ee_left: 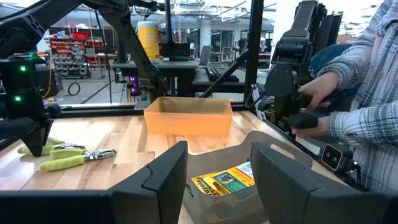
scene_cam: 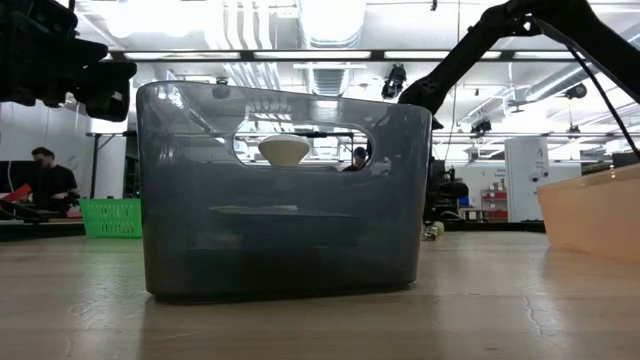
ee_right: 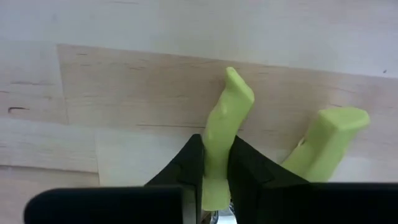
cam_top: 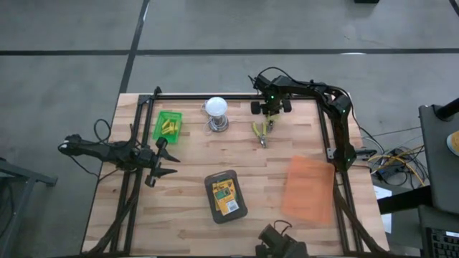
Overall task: Pick & Place School Supplies
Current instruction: Put the green puncher into the orange bin
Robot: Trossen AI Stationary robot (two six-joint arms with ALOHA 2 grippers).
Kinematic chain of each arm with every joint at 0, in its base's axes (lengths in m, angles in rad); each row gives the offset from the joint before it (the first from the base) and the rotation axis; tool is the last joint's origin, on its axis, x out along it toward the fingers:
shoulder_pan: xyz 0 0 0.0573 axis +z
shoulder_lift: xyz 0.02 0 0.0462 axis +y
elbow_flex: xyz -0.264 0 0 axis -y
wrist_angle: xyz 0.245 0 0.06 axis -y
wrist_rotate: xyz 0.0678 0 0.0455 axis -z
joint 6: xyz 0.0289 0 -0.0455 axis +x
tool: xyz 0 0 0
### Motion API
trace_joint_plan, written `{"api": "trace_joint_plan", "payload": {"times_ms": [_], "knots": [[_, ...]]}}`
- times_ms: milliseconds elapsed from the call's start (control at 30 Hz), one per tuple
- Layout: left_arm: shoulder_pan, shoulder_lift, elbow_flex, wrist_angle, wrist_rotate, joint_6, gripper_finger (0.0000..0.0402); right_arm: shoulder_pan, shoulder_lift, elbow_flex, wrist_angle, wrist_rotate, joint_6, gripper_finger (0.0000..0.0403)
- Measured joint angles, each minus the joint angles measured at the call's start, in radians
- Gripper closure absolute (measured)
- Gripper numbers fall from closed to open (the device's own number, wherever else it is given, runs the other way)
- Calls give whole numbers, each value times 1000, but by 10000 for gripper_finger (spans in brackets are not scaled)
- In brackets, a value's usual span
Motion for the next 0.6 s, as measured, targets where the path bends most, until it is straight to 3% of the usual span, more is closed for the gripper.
{"api": "trace_joint_plan", "payload": {"times_ms": [333, 600], "knots": [[0, 0, 0, 0, 0, 0, 220, 1, -20, -3, 18, 1, -9, 352], [0, 0, 0, 0, 0, 0, 220, 1, -180, -2, 20, 78, -12, 352]]}}
